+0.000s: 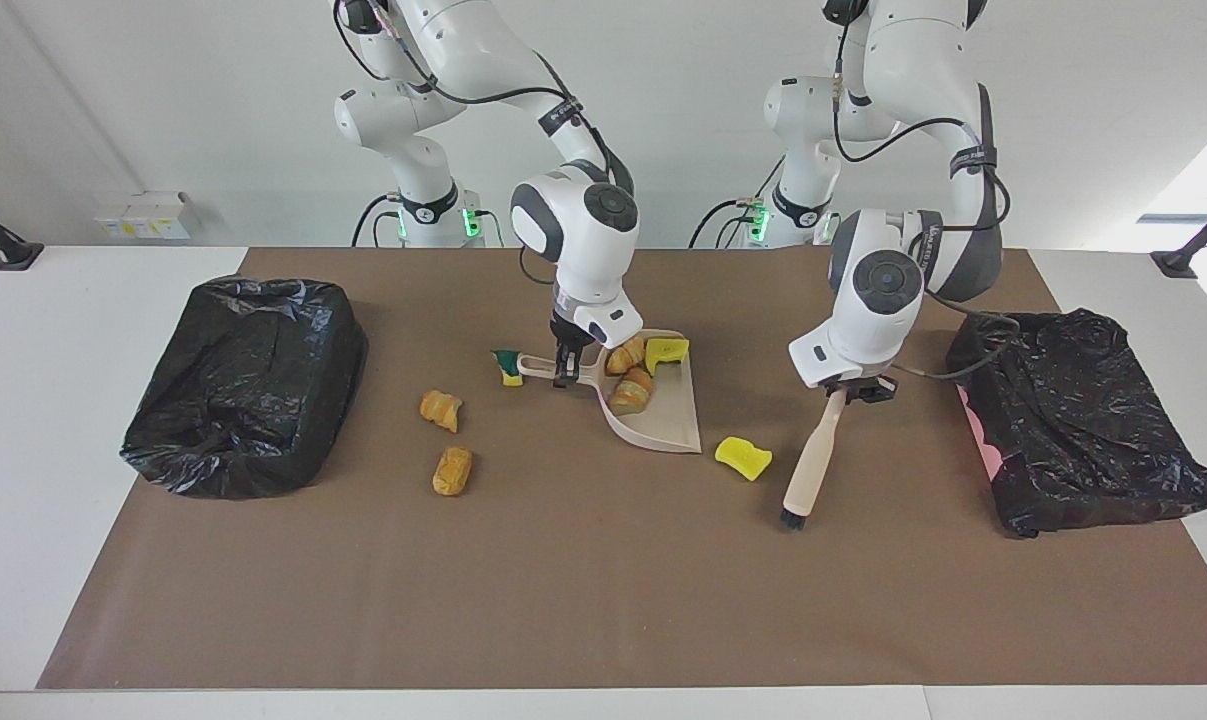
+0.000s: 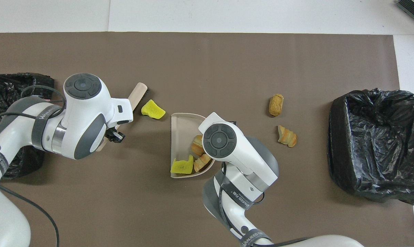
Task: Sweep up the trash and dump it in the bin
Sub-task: 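Sweep the sponge pieces and trash into the dustpan with the left gripper, then sweep the remaining yellow sponge into the dustpan with the left gripper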
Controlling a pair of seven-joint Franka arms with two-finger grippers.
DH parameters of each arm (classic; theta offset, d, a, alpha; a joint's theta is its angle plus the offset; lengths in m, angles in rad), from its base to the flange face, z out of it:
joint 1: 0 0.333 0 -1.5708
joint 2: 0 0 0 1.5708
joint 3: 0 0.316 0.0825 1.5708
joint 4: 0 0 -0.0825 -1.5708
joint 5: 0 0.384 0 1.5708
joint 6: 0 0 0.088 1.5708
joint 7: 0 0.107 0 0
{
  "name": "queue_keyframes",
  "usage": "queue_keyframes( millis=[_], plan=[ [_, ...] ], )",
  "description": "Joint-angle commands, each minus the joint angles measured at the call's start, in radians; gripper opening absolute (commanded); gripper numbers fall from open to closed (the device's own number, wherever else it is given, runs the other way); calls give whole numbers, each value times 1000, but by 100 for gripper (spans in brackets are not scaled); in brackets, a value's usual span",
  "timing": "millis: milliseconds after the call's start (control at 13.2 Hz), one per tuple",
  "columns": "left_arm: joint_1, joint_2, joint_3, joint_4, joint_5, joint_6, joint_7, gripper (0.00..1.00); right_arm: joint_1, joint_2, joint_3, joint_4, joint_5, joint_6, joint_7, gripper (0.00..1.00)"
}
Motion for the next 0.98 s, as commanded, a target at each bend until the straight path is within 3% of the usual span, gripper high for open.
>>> queue_keyframes(
  millis=[0, 226, 906],
  plan=[
    [-25, -83, 10, -117, 17, 27, -1, 0, -8, 20, 9, -8, -10, 35, 45, 0],
    [-26, -149, 7, -225, 6, 27, 7, 0, -11, 20, 9, -9, -10, 37, 45, 0],
    [-210, -187, 7, -245, -215, -42, -119, 0, -14, 20, 9, -11, -8, 37, 45, 0]
  ],
)
